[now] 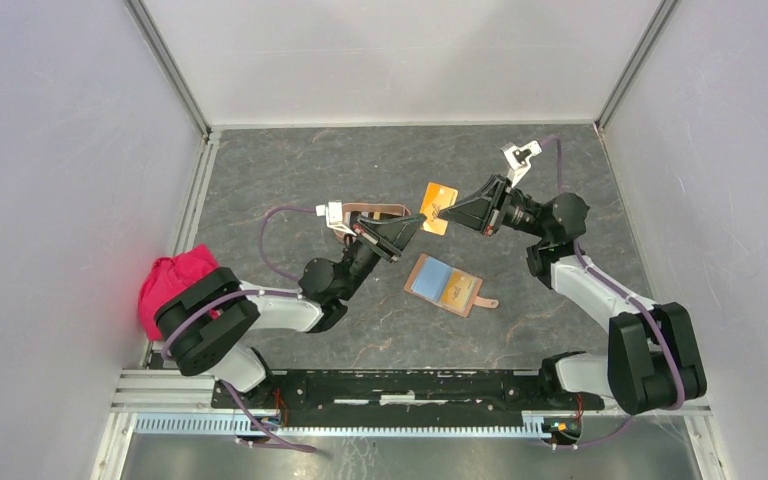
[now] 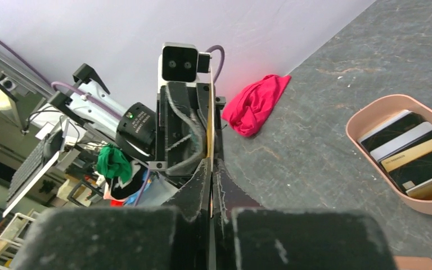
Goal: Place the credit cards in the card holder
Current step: Insert the credit card into the card holder.
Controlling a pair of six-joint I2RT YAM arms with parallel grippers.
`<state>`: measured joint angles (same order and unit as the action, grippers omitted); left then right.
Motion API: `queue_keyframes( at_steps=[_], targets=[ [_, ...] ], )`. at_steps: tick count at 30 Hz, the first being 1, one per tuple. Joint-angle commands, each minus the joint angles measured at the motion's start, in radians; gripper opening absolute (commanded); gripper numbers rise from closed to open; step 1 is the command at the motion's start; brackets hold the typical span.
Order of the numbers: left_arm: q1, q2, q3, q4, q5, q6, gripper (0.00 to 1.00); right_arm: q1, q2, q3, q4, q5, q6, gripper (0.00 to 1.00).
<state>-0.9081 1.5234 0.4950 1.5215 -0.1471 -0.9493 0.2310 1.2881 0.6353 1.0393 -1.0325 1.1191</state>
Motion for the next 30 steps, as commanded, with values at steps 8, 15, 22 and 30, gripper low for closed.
queue_keyframes(
  at_steps=[8,15,22,30],
  targets=[
    [0.014,-0.307,0.014,-0.685,-0.042,0.273,0.99,-0.078,-0.099,-0.067,-0.314,-0.088,-0.423,0.0],
    [0.13,-0.276,0.104,-1.216,0.212,0.322,0.9,-0.098,-0.111,-0.086,-0.958,-0.068,-0.843,0.0],
    [0.12,-0.077,0.156,-1.27,0.254,0.278,0.72,-0.106,-0.097,-0.216,-0.927,0.061,-0.641,0.0],
    [0.087,0.061,0.234,-1.286,0.237,0.269,0.63,-0.118,0.033,-0.294,-0.829,0.049,-0.546,0.0]
  ],
)
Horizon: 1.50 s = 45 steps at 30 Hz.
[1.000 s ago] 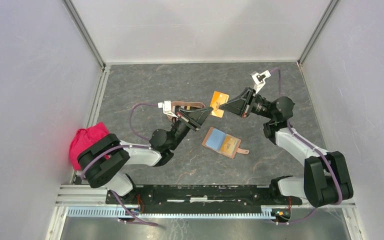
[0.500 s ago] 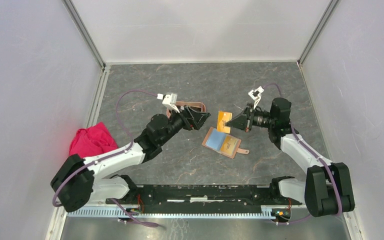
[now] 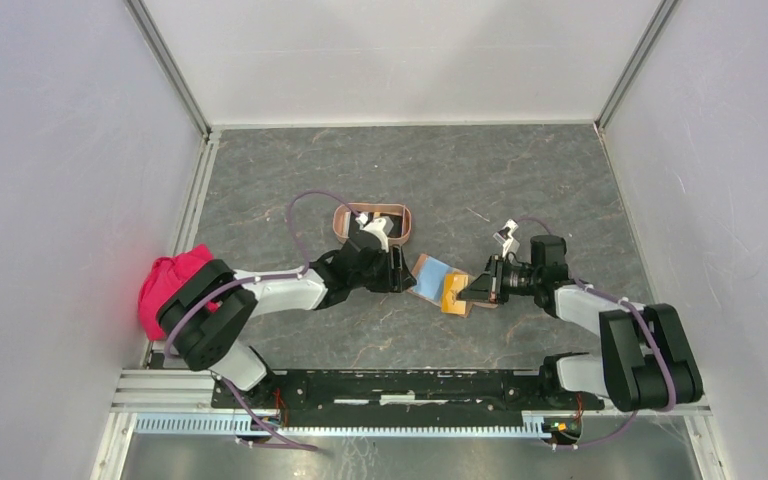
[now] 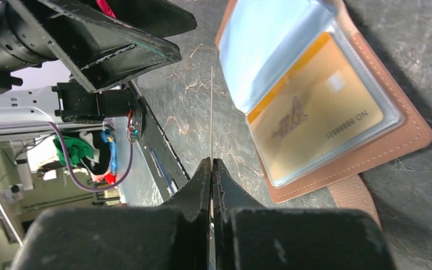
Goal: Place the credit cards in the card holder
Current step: Insert the credit card into the card holder.
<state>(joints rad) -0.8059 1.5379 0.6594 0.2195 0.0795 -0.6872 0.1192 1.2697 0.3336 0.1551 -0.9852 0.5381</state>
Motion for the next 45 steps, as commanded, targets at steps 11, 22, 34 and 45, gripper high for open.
queue_keyframes(
  at_steps=[11,22,34,45],
  targets=[
    [-0.025,0.165,0.152,-0.023,-0.04,0.001,0.6,-0.024,0.15,0.021,0.063,0.056,0.052,0.0],
    [-0.056,0.236,0.22,-0.132,-0.031,0.001,0.37,-0.043,0.247,0.086,0.023,0.075,0.055,0.0],
    [-0.099,0.216,0.149,-0.077,-0.028,-0.07,0.25,-0.114,0.2,0.115,-0.092,0.065,-0.012,0.0],
    [-0.102,0.083,0.088,-0.003,-0.072,-0.044,0.28,-0.157,0.184,0.136,-0.036,0.068,-0.063,0.0]
  ],
)
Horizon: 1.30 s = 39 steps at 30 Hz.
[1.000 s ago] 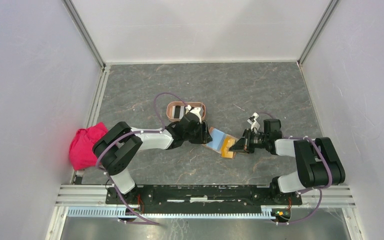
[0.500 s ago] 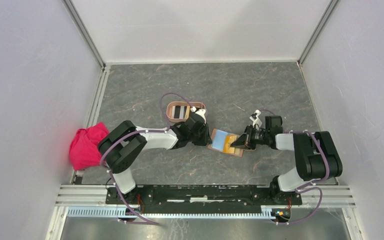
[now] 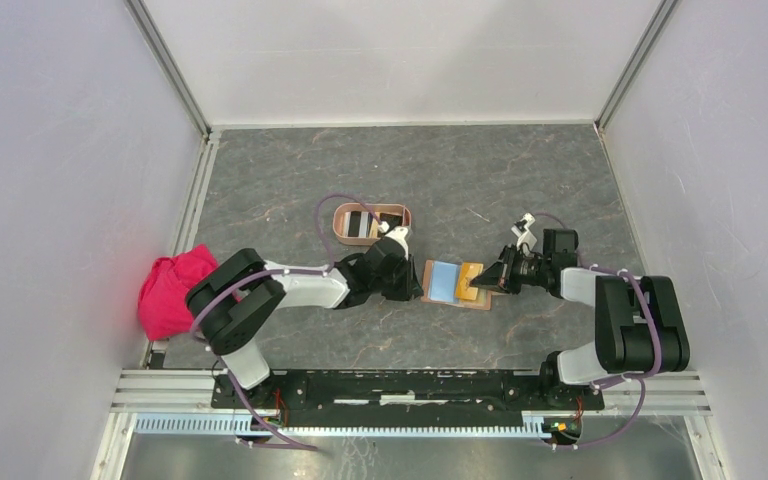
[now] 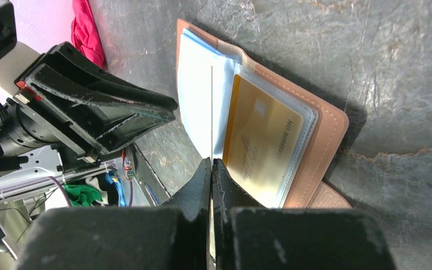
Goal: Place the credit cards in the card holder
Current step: Insert the credit card into the card holder.
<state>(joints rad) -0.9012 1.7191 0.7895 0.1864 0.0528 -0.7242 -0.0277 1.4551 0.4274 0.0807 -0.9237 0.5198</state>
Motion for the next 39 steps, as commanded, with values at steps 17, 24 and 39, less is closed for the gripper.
queue_keyframes(
  at_steps=[17,24,39],
  targets=[
    [-0.007,-0.02,-0.046,0.329,0.045,0.034,0.4,-0.013,0.09,0.018,0.13,0.01,-0.016,0.0],
    [-0.006,0.062,0.02,0.215,0.019,0.04,0.3,0.004,0.109,0.012,0.146,-0.001,-0.002,0.0],
    [-0.007,0.105,0.074,0.02,-0.022,-0.001,0.21,0.022,0.128,-0.019,0.16,-0.017,0.037,0.0]
  ],
)
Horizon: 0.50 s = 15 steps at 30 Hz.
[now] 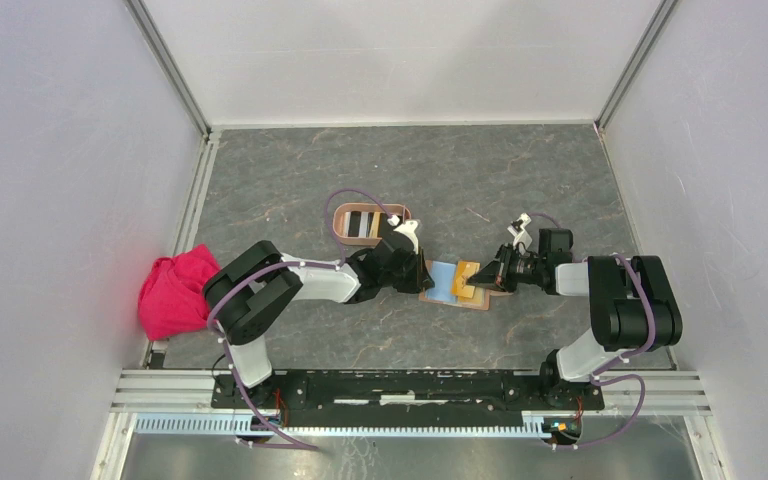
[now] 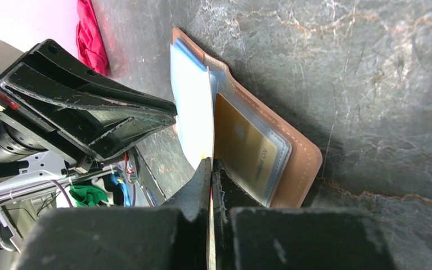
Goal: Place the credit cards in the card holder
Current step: Insert the credit card into the card holder.
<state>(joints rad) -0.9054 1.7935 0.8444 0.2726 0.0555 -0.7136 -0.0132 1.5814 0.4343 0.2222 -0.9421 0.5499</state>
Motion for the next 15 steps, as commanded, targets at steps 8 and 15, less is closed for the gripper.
queue_keyframes(
  at_steps=[8,15],
  targets=[
    [-0.003,0.044,0.031,-0.07,-0.017,-0.009,0.19,0.043,-0.02,-0.063,0.023,0.011,0.022,0.0],
    [-0.003,0.045,0.03,-0.07,-0.004,-0.004,0.18,0.073,0.027,-0.04,0.06,-0.013,0.053,0.0]
  ],
)
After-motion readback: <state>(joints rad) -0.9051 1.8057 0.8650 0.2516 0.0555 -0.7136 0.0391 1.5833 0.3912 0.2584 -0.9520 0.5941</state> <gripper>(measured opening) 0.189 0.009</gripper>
